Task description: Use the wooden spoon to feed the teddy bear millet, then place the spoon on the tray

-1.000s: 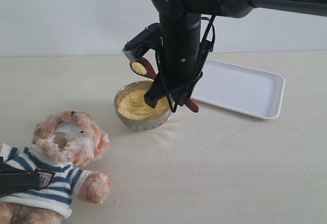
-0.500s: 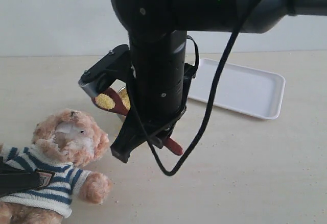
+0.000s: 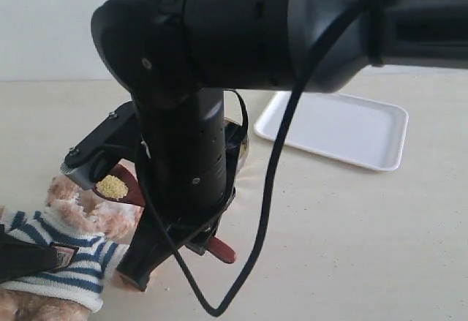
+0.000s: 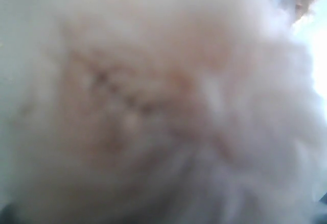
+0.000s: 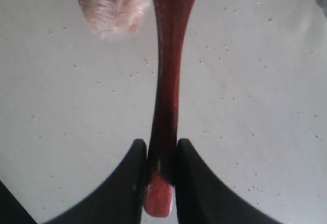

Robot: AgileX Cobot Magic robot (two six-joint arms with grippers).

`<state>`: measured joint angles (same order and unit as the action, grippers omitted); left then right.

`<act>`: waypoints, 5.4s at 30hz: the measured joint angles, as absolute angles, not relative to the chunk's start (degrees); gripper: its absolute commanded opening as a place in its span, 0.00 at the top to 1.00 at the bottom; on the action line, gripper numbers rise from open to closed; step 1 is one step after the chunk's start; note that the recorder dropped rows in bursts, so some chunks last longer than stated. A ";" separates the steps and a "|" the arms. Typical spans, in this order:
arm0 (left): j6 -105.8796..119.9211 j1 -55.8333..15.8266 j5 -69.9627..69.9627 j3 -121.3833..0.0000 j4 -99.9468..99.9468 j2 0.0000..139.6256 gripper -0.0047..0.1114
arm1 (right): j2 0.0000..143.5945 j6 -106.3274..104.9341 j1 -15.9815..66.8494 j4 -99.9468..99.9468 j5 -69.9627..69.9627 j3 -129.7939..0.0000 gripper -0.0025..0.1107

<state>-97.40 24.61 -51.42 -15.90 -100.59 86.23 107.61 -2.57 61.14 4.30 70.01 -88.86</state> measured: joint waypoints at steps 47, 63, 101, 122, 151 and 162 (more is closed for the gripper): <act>-97.40 24.61 -51.42 -15.90 -100.59 86.23 0.91 | 120.22 -4.65 65.07 21.47 68.11 -96.24 0.97; -97.40 24.61 -51.42 -15.90 -100.39 86.23 0.91 | 122.36 0.47 68.85 39.50 66.64 -96.37 0.97; -97.40 24.61 -51.32 -15.79 -100.60 86.23 0.91 | 123.90 18.94 75.27 56.22 69.70 -89.93 0.97; -97.40 24.61 -51.32 -15.79 -100.60 86.23 0.91 | 120.86 23.22 75.60 54.47 69.59 -87.53 0.97; -97.40 24.61 -51.32 -15.79 -100.60 86.23 0.91 | 113.48 22.35 74.84 56.22 69.80 -84.56 0.97; -97.40 24.61 -51.32 -15.79 -100.60 86.23 0.91 | 113.09 21.68 75.17 56.10 69.83 -84.56 0.97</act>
<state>-97.40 24.61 -51.32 -15.79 -100.60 86.23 113.09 21.68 75.17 56.10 69.83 -84.56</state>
